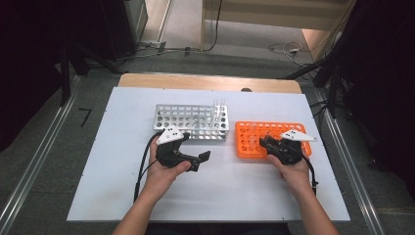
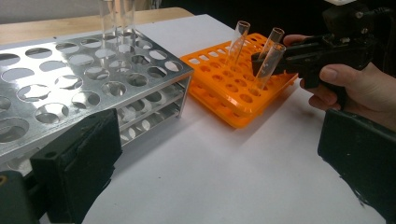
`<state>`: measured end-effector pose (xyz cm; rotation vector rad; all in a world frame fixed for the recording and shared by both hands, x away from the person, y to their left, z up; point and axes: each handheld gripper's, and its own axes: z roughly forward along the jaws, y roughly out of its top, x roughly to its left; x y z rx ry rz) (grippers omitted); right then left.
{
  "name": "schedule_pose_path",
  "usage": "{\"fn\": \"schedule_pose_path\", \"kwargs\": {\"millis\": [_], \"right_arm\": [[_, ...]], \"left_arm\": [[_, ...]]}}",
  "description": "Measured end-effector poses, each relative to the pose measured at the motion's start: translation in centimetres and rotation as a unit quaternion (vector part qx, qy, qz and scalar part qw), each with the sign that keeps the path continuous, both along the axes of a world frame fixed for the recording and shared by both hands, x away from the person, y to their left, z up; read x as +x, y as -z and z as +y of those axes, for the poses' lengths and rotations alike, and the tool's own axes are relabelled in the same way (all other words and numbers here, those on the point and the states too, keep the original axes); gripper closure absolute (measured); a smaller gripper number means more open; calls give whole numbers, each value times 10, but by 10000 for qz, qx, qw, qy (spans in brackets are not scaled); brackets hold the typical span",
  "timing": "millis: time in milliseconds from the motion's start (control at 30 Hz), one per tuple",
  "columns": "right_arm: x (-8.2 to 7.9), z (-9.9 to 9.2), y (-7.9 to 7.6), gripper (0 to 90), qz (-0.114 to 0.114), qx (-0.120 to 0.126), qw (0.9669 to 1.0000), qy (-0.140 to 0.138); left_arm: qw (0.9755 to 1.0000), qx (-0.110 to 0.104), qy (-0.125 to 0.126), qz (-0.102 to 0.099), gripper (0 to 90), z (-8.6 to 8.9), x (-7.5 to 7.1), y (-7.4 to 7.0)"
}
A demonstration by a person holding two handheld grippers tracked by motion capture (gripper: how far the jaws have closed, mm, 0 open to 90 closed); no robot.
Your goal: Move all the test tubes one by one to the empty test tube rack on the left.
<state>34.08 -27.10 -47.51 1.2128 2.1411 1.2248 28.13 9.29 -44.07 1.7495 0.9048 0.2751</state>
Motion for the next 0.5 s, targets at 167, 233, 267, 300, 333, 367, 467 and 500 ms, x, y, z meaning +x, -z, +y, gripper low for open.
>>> {"fn": "schedule_pose_path", "kwargs": {"millis": [167, 233, 267, 300, 333, 367, 467, 500], "right_arm": [[-2, 4, 1, 703, -146, -132, 9998, 104], [-2, 4, 1, 723, -178, -184, 9996, 126], [-2, 4, 1, 732, -193, -201, 9995, 144], [-2, 4, 1, 736, -207, -216, 9994, 162], [-2, 4, 1, 737, -194, -194, 9995, 170], [-2, 3, 1, 739, -181, -174, 9995, 186], [-1, 3, 1, 740, -160, -137, 9996, 182], [-1, 3, 1, 741, -160, -145, 9996, 176]], "left_arm": [[10000, -12, 4, -1, 0, 0, 0, 0], [10000, -25, 5, 5, 0, 0, 0, 0], [10000, -24, 2, 5, 0, 0, 0, 0], [10000, -24, -3, 6, 0, 0, 0, 0], [10000, -25, -9, 8, 0, 1, 0, 0], [10000, -36, -23, -16, 0, 1, 0, 0], [10000, -66, -61, -30, 0, 1, 0, 0], [9999, -71, -71, -26, 0, 2, 0, 0]]}}
